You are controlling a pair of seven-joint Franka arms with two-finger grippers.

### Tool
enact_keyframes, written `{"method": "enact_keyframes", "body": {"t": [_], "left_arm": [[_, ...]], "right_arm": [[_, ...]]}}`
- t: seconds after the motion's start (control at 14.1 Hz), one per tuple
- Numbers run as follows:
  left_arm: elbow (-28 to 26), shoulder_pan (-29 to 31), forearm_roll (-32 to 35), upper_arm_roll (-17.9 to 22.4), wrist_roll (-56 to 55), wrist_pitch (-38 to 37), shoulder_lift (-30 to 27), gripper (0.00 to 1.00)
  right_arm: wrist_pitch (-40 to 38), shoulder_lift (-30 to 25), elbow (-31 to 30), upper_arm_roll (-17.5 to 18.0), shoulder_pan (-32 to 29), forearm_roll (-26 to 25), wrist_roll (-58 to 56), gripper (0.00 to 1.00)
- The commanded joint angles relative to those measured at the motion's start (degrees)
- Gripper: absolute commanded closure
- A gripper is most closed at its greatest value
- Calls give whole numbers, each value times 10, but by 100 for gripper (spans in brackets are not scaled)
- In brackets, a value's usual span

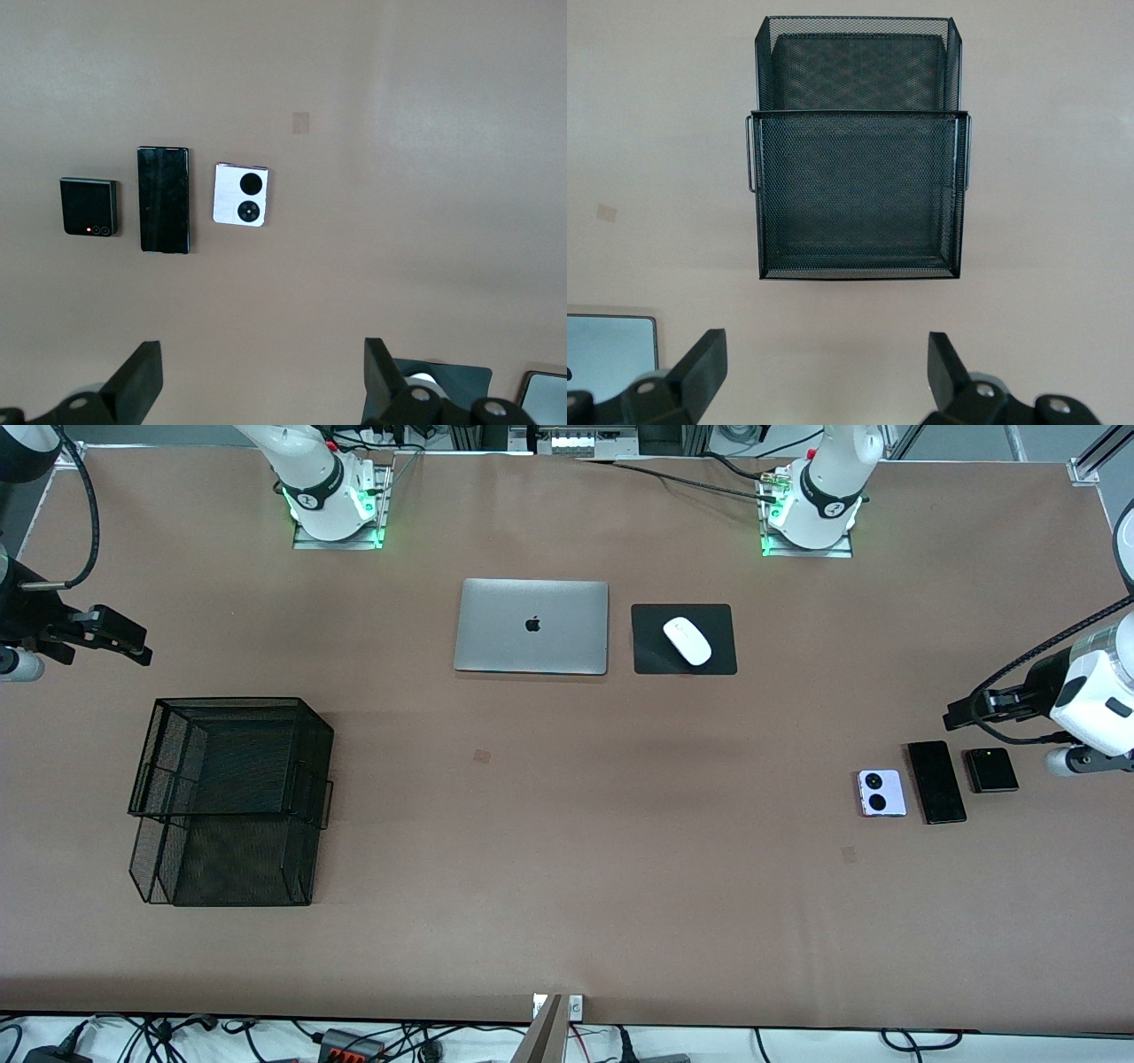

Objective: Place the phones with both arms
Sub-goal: 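Reach the left gripper down toward the white flip phone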

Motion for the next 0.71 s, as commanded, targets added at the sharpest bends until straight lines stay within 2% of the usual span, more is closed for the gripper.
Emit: {"method": "enact_keyframes", "body": {"t": [0.0,0.43,0.5,0.64], "left_arm": [[-24,6,-3,-8,21,-10,-15,0],[-17,-1,10,-11,18,-26,23,0],[-16,1,7,-10,18,-13,43,0],[-34,2,3,-10,23,64,69,0]], "right_arm": [[14,0,-7,2,-2,-1,9,0],[37,9,-8,2,-4,0,9,0],[32,8,-9,2,-4,0,9,0],[28,6,-11,2,-3,0,9,0]]}}
